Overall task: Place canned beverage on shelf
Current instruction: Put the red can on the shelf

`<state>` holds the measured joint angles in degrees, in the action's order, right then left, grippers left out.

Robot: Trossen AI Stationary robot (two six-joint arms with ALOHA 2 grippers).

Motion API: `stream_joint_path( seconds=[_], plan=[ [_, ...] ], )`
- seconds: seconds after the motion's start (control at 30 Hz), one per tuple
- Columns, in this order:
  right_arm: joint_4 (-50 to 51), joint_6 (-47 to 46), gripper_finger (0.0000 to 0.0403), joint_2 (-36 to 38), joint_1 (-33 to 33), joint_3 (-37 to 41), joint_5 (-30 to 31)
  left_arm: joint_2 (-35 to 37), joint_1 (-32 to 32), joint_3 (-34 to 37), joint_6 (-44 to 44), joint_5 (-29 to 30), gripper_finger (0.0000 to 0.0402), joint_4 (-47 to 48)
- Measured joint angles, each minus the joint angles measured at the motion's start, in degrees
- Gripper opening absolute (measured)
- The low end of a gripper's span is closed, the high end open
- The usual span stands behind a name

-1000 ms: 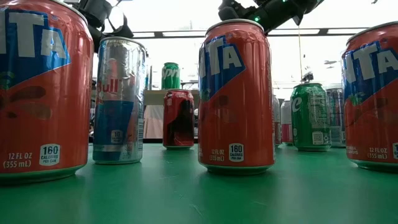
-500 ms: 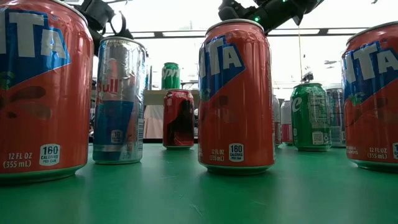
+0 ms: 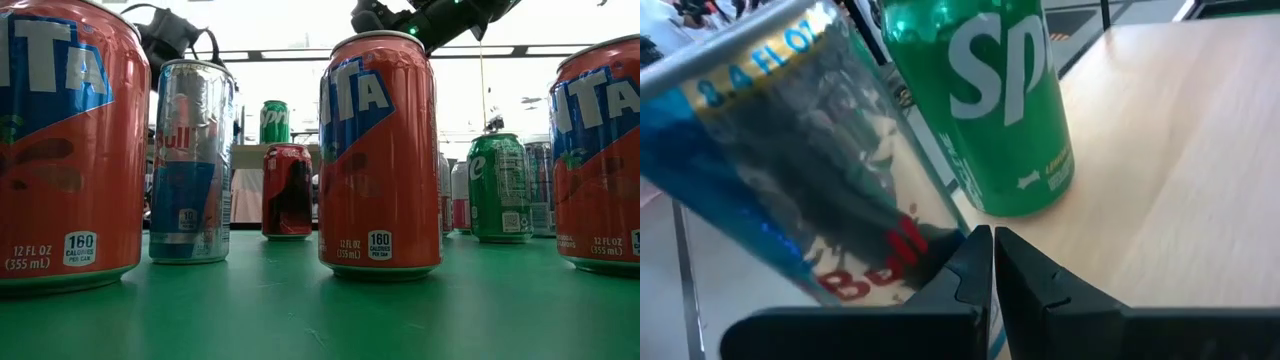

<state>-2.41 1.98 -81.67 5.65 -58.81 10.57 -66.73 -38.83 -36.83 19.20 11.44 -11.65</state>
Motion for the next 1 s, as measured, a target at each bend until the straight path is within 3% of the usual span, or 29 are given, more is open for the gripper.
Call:
stream_joint_path(
  seconds=[0.47, 0.67, 1.0],
  plan=[
    [0.0, 0.0, 0.0009, 0.0, 0.0, 0.0, 0.0, -4.0, 0.0, -3.9, 0.0, 0.2, 0.0000, 0.1],
    [0.1, 0.0, 0.0009, 0.0, 0.0, 0.0, 0.0, -0.1, 0.0, -3.6, -0.2, 0.1, 0.0000, 2.8],
    [0.1, -0.4, 0.0009, 0.0, 0.0, 0.0, 0.0, 8.7, -0.1, -3.5, 3.9, 0.1, 0.0000, 17.3]
  ],
)
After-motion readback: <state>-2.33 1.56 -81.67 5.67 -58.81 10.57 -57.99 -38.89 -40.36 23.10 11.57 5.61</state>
